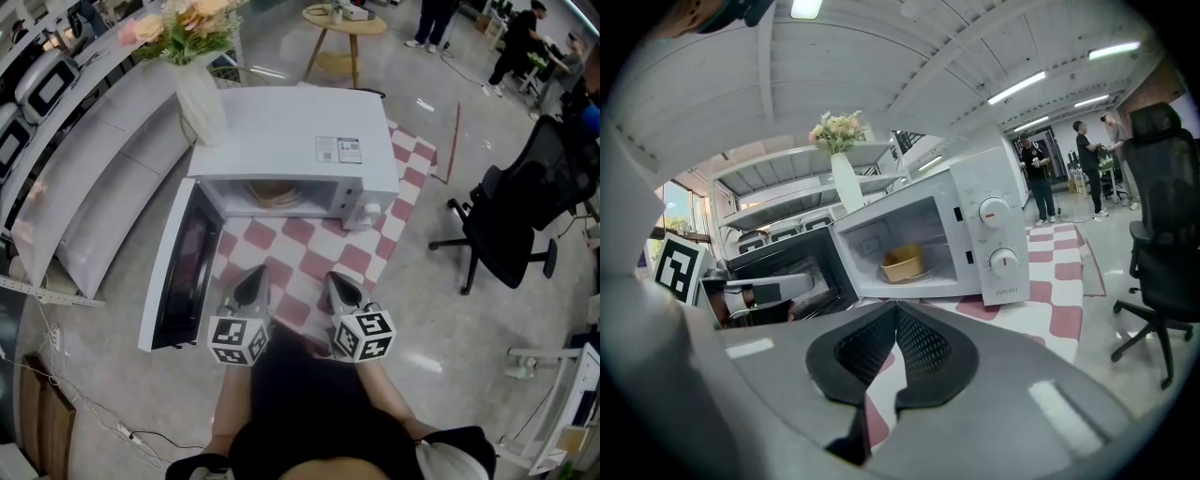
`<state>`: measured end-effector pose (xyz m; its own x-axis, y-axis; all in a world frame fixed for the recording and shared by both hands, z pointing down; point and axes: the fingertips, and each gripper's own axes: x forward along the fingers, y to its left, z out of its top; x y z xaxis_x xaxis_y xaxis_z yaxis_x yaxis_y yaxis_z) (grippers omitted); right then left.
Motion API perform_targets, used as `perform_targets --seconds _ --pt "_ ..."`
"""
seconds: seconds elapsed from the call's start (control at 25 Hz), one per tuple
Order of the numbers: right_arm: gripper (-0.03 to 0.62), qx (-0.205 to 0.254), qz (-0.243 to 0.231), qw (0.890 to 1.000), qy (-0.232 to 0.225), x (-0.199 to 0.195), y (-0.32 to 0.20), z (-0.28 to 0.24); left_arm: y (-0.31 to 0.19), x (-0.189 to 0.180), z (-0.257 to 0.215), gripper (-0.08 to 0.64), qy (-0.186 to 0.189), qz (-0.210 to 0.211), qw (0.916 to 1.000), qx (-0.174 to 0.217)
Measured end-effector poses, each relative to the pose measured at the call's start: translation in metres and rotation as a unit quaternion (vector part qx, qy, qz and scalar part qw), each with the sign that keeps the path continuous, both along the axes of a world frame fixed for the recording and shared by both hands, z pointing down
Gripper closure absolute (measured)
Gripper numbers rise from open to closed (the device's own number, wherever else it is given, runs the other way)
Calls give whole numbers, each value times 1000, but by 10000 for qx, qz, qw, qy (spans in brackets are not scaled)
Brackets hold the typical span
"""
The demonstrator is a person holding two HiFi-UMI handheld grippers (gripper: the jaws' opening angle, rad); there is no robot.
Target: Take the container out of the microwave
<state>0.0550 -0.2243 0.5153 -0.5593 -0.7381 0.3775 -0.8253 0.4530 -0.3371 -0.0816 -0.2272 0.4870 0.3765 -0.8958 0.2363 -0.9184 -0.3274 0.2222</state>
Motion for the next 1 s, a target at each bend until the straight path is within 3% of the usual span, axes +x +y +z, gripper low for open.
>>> perform_targets --seconds 1.0 --pt "592 -314 -31 9992 245 -25 -61 -4 -120 -37 9 549 381 -522 9976 -238"
